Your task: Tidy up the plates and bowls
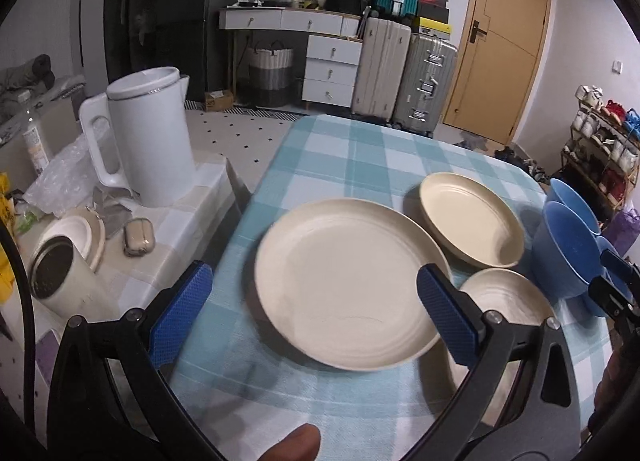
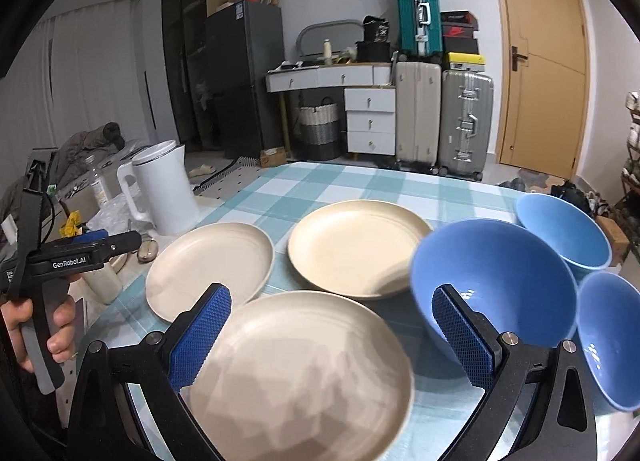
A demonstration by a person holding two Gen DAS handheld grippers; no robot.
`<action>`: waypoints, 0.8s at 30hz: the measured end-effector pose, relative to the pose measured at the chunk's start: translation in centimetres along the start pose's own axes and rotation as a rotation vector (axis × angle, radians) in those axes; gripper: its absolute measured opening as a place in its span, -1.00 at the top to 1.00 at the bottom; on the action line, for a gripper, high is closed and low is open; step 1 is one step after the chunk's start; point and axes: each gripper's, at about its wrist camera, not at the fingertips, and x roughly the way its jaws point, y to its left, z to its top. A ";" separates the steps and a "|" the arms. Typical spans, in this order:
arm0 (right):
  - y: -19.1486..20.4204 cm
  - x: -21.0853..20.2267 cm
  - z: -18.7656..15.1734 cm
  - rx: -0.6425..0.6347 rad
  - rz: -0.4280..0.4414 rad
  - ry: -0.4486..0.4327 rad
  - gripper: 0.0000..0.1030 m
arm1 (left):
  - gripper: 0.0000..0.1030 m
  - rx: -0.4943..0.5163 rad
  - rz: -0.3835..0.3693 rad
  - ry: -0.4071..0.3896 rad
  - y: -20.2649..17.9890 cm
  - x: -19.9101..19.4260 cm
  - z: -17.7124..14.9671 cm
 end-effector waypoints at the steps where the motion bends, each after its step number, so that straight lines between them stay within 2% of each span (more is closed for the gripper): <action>1: 0.3 0.4 0.3 0.000 0.003 0.008 -0.99 | -0.98 -0.001 0.006 -0.002 0.2 0.1 0.2; 8: 1.5 3.8 1.3 0.014 0.058 0.072 -0.99 | -0.98 -0.011 0.005 0.040 1.7 2.5 1.1; 13: 2.6 6.2 1.8 -0.001 0.076 0.113 -0.99 | -0.98 -0.028 -0.003 0.095 2.6 5.3 0.1; 20: 4.4 10.1 1.8 -0.009 0.110 0.183 -0.99 | -0.98 -0.065 0.000 0.124 4.0 7.6 -1.1; 24: 5.2 11.7 2.0 -0.016 0.122 0.204 -0.87 | -0.98 -0.089 -0.004 0.134 4.9 8.3 -1.4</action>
